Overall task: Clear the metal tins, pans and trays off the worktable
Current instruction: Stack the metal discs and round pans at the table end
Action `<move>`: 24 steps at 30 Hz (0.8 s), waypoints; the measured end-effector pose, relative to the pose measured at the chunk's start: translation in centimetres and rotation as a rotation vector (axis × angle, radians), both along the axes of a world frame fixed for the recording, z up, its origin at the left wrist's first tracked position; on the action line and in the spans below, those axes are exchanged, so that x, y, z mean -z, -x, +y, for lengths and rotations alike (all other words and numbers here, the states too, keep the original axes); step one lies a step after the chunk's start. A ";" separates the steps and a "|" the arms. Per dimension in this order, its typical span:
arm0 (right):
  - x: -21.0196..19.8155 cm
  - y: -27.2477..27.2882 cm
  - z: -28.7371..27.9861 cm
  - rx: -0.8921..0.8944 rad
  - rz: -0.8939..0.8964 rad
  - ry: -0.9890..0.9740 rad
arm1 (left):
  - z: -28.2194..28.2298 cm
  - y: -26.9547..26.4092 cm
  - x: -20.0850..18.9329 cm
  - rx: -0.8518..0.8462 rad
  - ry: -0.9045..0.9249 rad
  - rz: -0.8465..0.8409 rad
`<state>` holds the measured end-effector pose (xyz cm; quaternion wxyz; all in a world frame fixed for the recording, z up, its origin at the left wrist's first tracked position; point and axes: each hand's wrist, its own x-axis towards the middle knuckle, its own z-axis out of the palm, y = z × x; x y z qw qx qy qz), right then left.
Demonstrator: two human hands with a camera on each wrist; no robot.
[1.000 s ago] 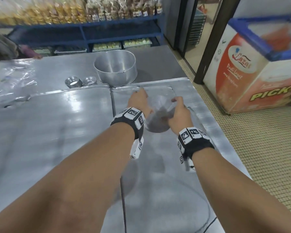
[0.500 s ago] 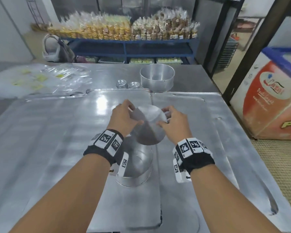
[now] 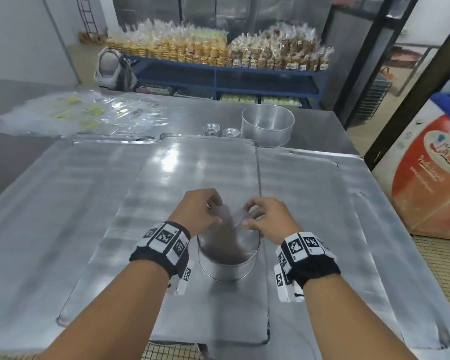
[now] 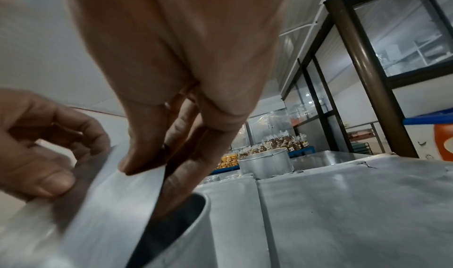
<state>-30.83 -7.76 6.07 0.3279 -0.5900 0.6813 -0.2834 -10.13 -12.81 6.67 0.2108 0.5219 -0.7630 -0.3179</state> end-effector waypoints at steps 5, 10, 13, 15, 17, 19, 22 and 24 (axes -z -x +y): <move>0.5 -0.9 0.2 -0.043 0.107 -0.039 | 0.4 0.4 1.3 0.050 0.021 -0.167; 0.5 -1.6 0.2 -0.049 0.206 -0.063 | 0.5 0.9 1.9 0.071 0.051 -0.254; 1.0 -2.2 0.2 -0.074 0.274 -0.083 | 0.7 1.5 2.4 0.103 0.070 -0.319; 1.4 -2.5 0.1 -0.066 0.328 -0.060 | 0.8 1.6 2.7 0.112 0.075 -0.340; 1.7 -2.6 0.2 -0.072 0.401 -0.028 | 0.7 1.6 2.9 0.127 0.085 -0.338; 2.0 -2.5 0.2 -0.076 0.419 0.001 | 0.6 1.4 2.9 0.113 0.108 -0.302; 2.2 -1.7 0.3 -0.039 0.369 0.045 | -0.1 0.9 3.2 -0.026 0.126 -0.290; 2.5 -1.0 0.3 -0.009 0.383 0.046 | -0.5 0.5 3.2 -0.097 0.064 -0.357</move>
